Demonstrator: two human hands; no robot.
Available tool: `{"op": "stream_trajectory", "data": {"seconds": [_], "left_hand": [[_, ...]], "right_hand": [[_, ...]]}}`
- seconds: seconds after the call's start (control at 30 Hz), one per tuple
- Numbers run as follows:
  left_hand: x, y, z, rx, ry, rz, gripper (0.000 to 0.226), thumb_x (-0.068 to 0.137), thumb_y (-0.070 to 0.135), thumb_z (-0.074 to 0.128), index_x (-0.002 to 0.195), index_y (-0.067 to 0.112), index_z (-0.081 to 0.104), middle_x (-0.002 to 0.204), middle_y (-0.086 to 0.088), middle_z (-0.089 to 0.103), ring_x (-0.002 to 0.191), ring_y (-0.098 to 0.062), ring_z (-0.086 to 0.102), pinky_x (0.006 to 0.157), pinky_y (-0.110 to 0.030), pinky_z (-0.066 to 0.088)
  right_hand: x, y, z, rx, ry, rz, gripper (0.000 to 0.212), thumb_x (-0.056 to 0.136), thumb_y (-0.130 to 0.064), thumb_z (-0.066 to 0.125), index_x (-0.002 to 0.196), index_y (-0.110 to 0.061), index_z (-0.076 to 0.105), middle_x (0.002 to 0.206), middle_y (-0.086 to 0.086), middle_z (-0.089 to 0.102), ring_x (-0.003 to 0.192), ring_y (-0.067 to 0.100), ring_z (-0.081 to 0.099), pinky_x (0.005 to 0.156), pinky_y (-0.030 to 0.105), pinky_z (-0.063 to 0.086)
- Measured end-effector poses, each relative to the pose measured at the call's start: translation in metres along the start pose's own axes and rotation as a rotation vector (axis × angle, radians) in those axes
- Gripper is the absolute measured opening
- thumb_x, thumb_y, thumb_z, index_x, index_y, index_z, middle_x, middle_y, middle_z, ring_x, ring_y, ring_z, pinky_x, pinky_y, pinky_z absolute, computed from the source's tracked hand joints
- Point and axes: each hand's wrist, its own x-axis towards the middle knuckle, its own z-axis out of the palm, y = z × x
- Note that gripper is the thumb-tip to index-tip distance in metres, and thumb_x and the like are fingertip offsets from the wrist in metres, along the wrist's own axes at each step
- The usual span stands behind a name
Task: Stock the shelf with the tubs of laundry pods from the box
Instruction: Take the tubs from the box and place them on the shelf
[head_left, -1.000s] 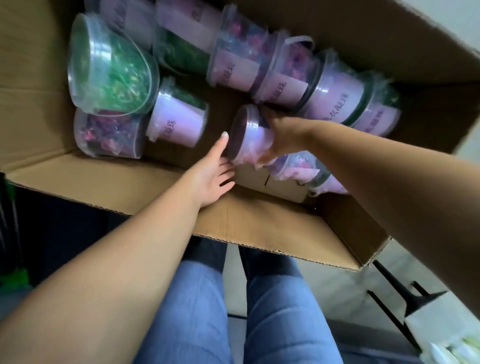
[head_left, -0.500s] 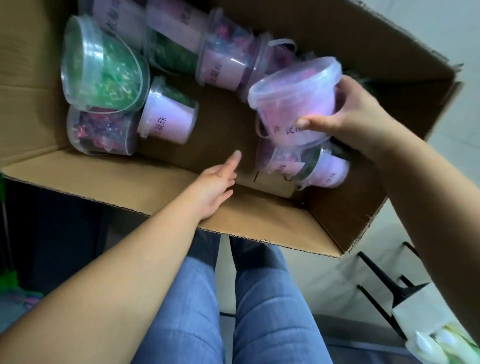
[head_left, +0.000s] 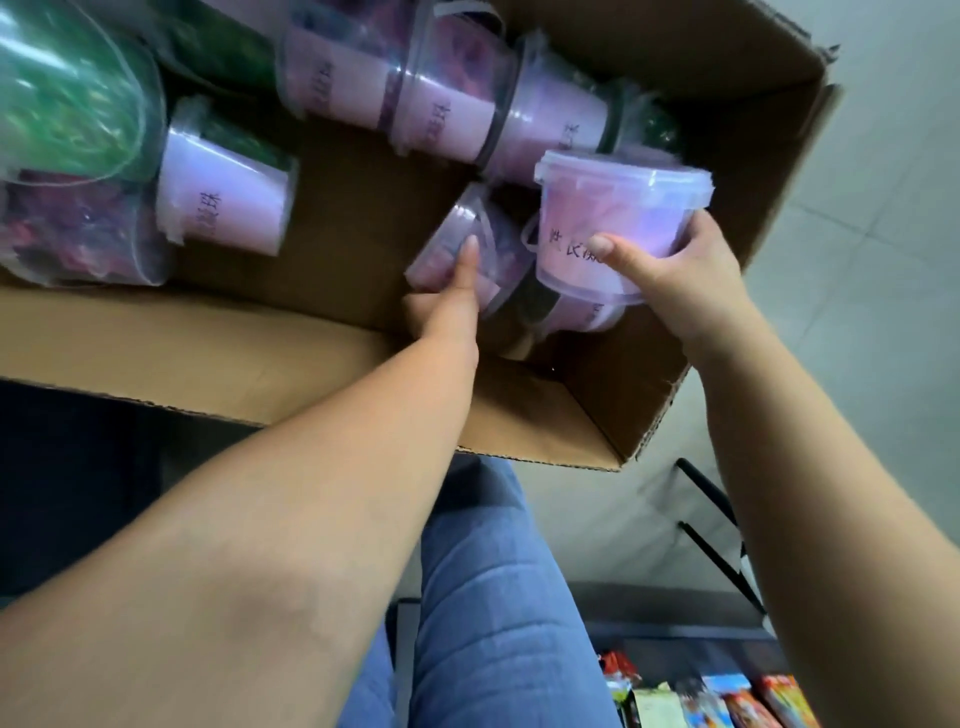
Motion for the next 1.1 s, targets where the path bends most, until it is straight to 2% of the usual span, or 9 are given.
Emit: {"op": "stream_trajectory", "data": {"seconds": [0.3, 0.4, 0.57, 0.67, 0.73, 0.8, 0.87, 1.03, 1.1], "left_hand": [[0.020, 0.032, -0.082, 0.456, 0.261, 0.560, 0.069, 0.069, 0.031, 0.076, 0.124, 0.008, 0.041, 0.136, -0.012, 0.035, 0.123, -0.026, 0.041, 0.097, -0.027, 0.033], [0.027, 0.029, -0.084, 0.485, 0.190, 0.547, 0.060, 0.075, 0.025, 0.072, 0.124, 0.010, 0.042, 0.132, -0.011, 0.039, 0.119, -0.024, 0.044, 0.095, -0.028, 0.036], [0.034, 0.039, -0.097, 0.205, -0.104, 0.439, 0.038, 0.087, 0.009, 0.058, 0.124, 0.008, 0.046, 0.087, 0.004, 0.056, 0.070, -0.009, 0.060, 0.061, -0.016, 0.051], [0.039, 0.043, -0.105, 0.386, -0.085, 0.500, 0.056, 0.084, 0.017, 0.064, 0.132, 0.018, 0.036, 0.107, 0.001, 0.051, 0.085, -0.014, 0.059, 0.051, -0.015, 0.044], [0.046, 0.048, -0.104, 0.495, -0.089, 0.486, 0.073, 0.079, 0.023, 0.069, 0.138, 0.022, 0.027, 0.121, -0.002, 0.049, 0.103, -0.017, 0.052, 0.060, -0.020, 0.045], [0.053, 0.053, -0.099, 0.619, -0.101, 0.450, 0.093, 0.072, 0.033, 0.074, 0.144, 0.020, 0.016, 0.138, -0.008, 0.042, 0.121, -0.024, 0.046, 0.084, -0.033, 0.049], [0.057, 0.055, -0.090, 0.844, -0.104, 0.424, 0.108, 0.068, 0.046, 0.074, 0.147, 0.013, 0.008, 0.151, -0.014, 0.022, 0.137, -0.029, 0.027, 0.110, -0.040, 0.031], [0.063, 0.050, -0.074, 0.774, -0.197, 0.329, 0.114, 0.065, 0.050, 0.074, 0.147, 0.007, 0.006, 0.153, -0.013, 0.020, 0.139, -0.026, 0.025, 0.114, -0.034, 0.023], [0.064, 0.045, -0.075, 0.665, -0.215, 0.321, 0.111, 0.064, 0.044, 0.078, 0.145, 0.007, 0.012, 0.149, -0.010, 0.030, 0.135, -0.023, 0.033, 0.110, -0.030, 0.028]], "right_hand": [[-0.020, -0.012, 0.023, 0.017, -0.221, 0.002, 0.053, 0.063, -0.044, 0.079, 0.104, -0.020, 0.055, 0.098, -0.008, 0.063, 0.087, 0.003, 0.061, 0.073, 0.013, 0.052], [-0.025, -0.009, 0.052, 0.168, -0.277, 0.116, 0.059, 0.055, -0.052, 0.079, 0.100, -0.018, 0.064, 0.097, -0.004, 0.070, 0.093, 0.010, 0.066, 0.091, 0.032, 0.052], [-0.022, 0.000, 0.070, 0.222, -0.190, 0.207, 0.048, 0.066, -0.046, 0.077, 0.102, -0.016, 0.062, 0.096, -0.003, 0.069, 0.097, 0.015, 0.065, 0.089, 0.033, 0.052], [-0.014, -0.001, 0.066, 0.204, -0.173, 0.189, 0.060, 0.061, -0.050, 0.078, 0.107, -0.016, 0.060, 0.100, -0.001, 0.069, 0.095, 0.013, 0.066, 0.090, 0.034, 0.052], [-0.009, -0.003, 0.066, 0.181, -0.215, 0.199, 0.078, 0.049, -0.061, 0.075, 0.111, -0.015, 0.060, 0.103, 0.000, 0.069, 0.096, 0.014, 0.066, 0.091, 0.037, 0.052], [-0.005, -0.005, 0.065, 0.168, -0.264, 0.201, 0.073, 0.054, -0.057, 0.077, 0.111, -0.016, 0.059, 0.103, 0.000, 0.069, 0.097, 0.016, 0.066, 0.091, 0.040, 0.052], [-0.002, -0.010, 0.061, 0.178, -0.321, 0.212, 0.059, 0.061, -0.048, 0.079, 0.106, -0.017, 0.059, 0.099, -0.001, 0.069, 0.096, 0.018, 0.066, 0.093, 0.045, 0.050], [0.009, -0.017, 0.057, 0.363, -0.434, 0.303, 0.033, 0.065, -0.031, 0.079, 0.088, -0.016, 0.060, 0.088, 0.008, 0.065, 0.094, 0.037, 0.056, 0.084, 0.051, 0.041], [0.014, -0.016, 0.059, 0.426, -0.458, 0.314, 0.049, 0.052, -0.033, 0.082, 0.092, -0.015, 0.062, 0.086, 0.011, 0.063, 0.089, 0.034, 0.049, 0.076, 0.046, 0.033]]}}
